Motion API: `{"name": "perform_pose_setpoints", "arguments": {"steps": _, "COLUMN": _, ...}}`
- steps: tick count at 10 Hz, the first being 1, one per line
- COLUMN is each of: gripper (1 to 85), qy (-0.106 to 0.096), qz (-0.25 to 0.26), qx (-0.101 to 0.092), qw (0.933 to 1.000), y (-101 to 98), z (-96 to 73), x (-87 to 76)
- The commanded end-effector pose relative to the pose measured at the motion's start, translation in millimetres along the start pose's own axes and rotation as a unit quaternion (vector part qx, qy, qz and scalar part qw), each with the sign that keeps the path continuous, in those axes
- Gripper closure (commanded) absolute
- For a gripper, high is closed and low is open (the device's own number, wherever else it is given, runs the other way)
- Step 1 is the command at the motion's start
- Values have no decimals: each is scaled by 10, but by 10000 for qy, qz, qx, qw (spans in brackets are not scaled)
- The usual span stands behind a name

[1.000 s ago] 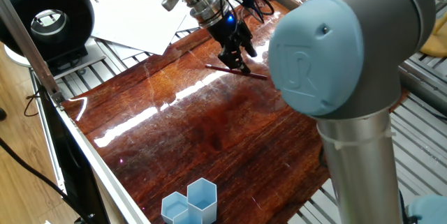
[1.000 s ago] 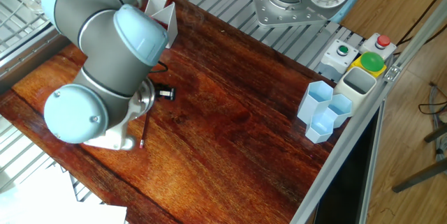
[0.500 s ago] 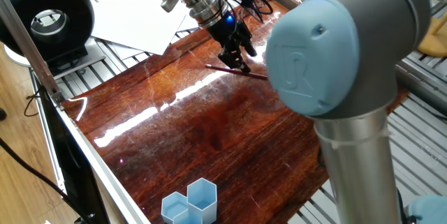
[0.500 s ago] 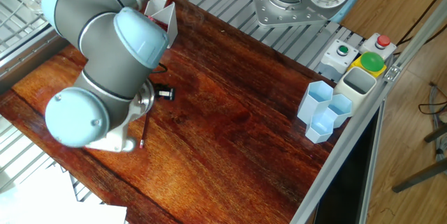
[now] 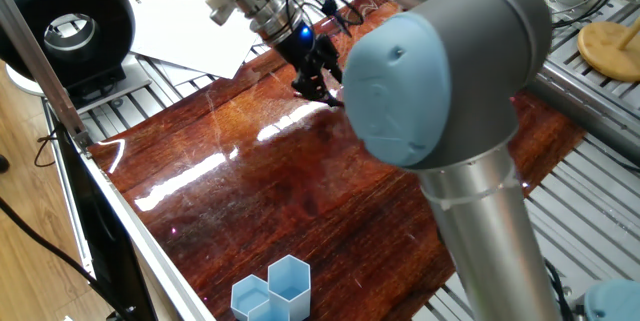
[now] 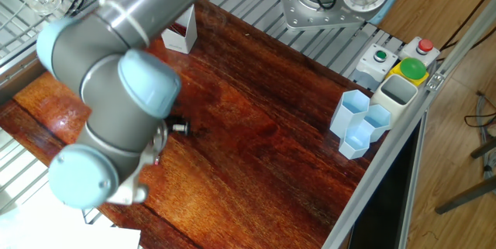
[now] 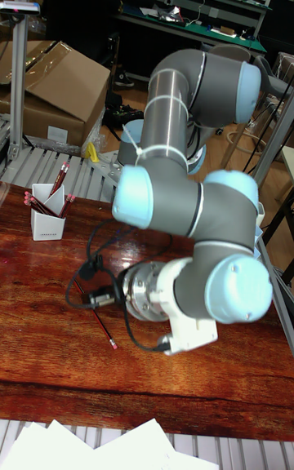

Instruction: Put the pen into the pen holder

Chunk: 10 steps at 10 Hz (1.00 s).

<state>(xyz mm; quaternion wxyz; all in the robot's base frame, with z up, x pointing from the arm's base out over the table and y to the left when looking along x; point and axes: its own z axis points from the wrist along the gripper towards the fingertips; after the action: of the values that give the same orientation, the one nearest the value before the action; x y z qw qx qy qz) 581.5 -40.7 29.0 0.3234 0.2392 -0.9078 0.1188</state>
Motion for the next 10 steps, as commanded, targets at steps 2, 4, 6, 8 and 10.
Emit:
{"name": "perform_pose_setpoints", "arguments": {"steps": 2, "gripper": 297, "qy": 10, "qz": 36, "qx": -15, "qw": 10000, "y": 9, "z": 114, "x": -260}}
{"name": "perform_pose_setpoints", "arguments": {"steps": 4, "gripper": 307, "qy": 91, "qz": 55, "qx": 54, "qw": 9999, "y": -26, "z": 112, "x": -235}}
{"name": "perform_pose_setpoints", "arguments": {"steps": 6, "gripper": 313, "qy": 147, "qz": 58, "qx": 76, "qw": 9998, "y": -49, "z": 72, "x": -219}}
{"name": "perform_pose_setpoints", "arguments": {"steps": 8, "gripper": 320, "qy": 169, "qz": 63, "qx": 67, "qw": 9998, "y": -49, "z": 57, "x": -246}}
{"name": "perform_pose_setpoints", "arguments": {"steps": 10, "gripper": 330, "qy": 257, "qz": 78, "qx": 55, "qw": 9996, "y": -36, "z": 53, "x": -249}}
